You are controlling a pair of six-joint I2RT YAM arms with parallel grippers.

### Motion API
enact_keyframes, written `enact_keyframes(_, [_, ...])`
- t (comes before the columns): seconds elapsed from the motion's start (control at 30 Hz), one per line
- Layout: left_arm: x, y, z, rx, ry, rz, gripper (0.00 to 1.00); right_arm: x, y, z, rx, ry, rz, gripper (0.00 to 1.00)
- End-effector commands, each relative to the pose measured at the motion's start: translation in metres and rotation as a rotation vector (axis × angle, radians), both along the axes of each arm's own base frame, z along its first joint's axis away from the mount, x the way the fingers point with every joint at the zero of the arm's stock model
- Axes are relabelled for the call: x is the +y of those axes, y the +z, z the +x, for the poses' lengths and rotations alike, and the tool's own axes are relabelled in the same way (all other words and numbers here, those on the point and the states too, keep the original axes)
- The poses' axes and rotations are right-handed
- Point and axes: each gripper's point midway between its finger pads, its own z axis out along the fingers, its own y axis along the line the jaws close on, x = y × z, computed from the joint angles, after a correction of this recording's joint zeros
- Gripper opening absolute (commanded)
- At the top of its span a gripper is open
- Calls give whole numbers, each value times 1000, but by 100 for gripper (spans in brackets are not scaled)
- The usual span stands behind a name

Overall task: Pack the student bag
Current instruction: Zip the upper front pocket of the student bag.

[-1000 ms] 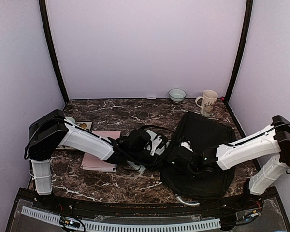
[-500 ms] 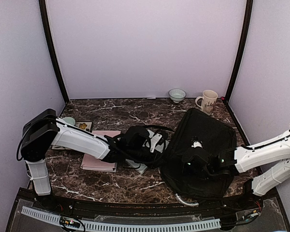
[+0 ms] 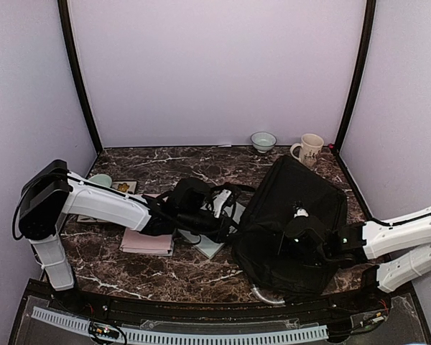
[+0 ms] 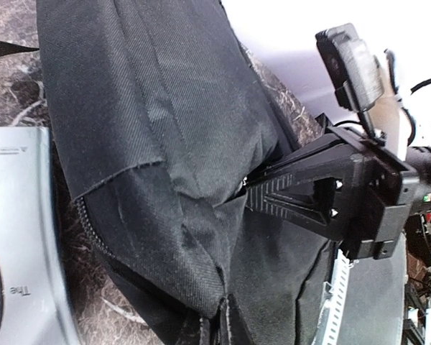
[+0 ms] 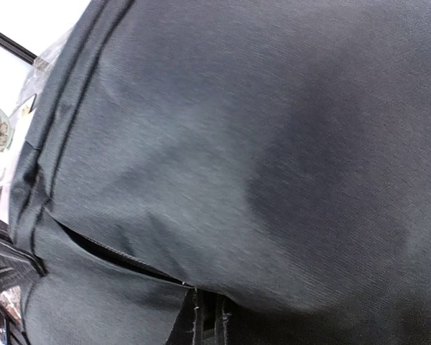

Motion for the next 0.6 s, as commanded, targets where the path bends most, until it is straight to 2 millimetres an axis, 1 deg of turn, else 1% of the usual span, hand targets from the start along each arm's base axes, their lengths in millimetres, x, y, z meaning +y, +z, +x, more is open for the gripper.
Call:
enact_keyframes(0.0, [27, 64, 25, -40, 80, -119, 0, -89, -49, -6, 54, -132, -358, 0])
enact_keyframes(0.1, [38, 73, 33, -38, 110, -141, 0, -89, -50, -6, 57, -132, -360, 0])
enact_keyframes(0.27, [61, 80, 47, -46, 182, -160, 0, -89, -52, -5, 62, -130, -362, 0])
enact_keyframes(0.47, [80, 82, 55, -52, 231, -163, 0, -87, -53, -4, 65, -127, -360, 0])
enact_keyframes(0.57, [85, 85, 56, -63, 244, -164, 0, -87, -55, -4, 66, -125, -366, 0])
